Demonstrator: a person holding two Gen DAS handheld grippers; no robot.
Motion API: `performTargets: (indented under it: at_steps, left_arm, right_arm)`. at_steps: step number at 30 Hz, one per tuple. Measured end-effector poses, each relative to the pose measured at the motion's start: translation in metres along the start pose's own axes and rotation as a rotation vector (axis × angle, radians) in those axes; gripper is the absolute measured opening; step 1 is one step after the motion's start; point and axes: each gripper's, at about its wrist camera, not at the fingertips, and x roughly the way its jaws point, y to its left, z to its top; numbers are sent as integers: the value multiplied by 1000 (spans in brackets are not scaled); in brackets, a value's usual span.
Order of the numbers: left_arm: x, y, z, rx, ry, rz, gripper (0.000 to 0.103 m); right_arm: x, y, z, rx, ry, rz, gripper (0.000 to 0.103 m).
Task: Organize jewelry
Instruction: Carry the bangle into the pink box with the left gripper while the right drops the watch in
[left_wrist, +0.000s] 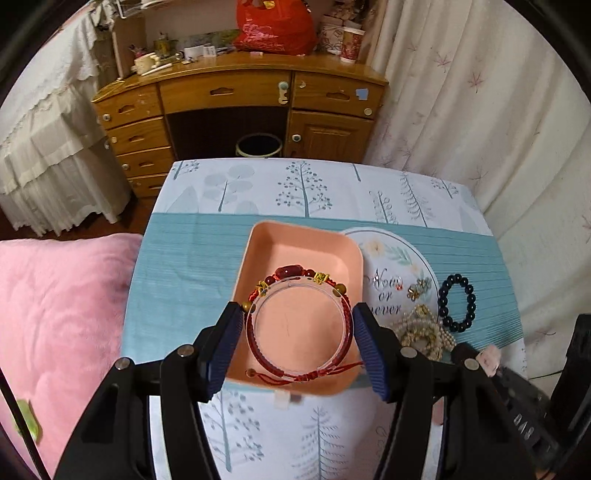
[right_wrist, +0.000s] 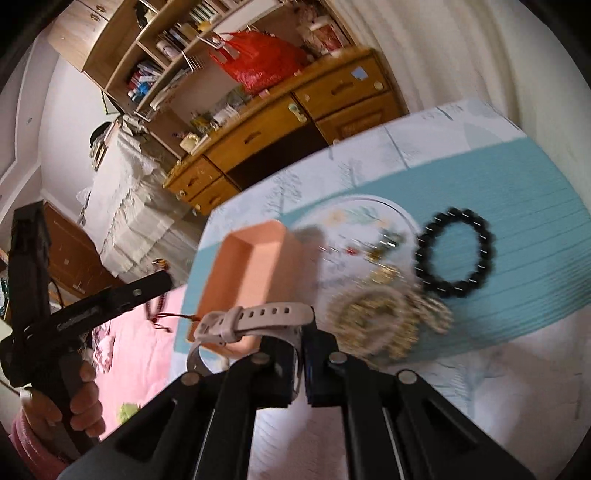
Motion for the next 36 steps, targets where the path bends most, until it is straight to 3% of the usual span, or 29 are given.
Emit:
performTargets:
  at_steps: [8, 14, 15, 16, 17, 18, 20, 22, 24, 31, 36]
  left_arm:
    - [8, 21, 40, -15, -42, -93, 60]
    - [20, 27, 49, -18, -13, -139, 60]
    - [23, 27, 49, -12, -1, -149, 67]
    - [26, 26, 49, -7, 12, -147, 83]
    - [28, 25, 48, -5, 15, -134, 89]
    - [28, 25, 47, -2, 8, -127, 90]
    - [28, 25, 47, 5, 11, -138, 90]
    - [28, 25, 47, 0, 17, -148, 90]
    - [30, 25, 47, -2, 26, -154, 90]
    - [31, 7, 29, 72, 38, -134, 90]
    - [23, -11, 9, 132, 23, -167, 90]
  right_arm:
    - [31, 59, -8, -48, -36, -15, 6]
    - [52, 83, -7, -33, -41, -63, 8]
    - [55, 84, -6, -26, -33, -85, 10]
    - [60, 85, -4, -23, -9, -102, 21]
    - [63, 85, -5, -23, 12, -116, 28]
    - [65, 85, -6, -23, 22, -127, 34]
    - [60, 83, -9, -15, 4, -128, 37]
    - [54, 81, -11, -7, -10, -131, 55]
    - [46, 78, -13, -8, -27, -139, 65]
    - [41, 71, -29, -84, 24, -221, 70]
    - [35, 56, -54, -188, 71, -326, 70]
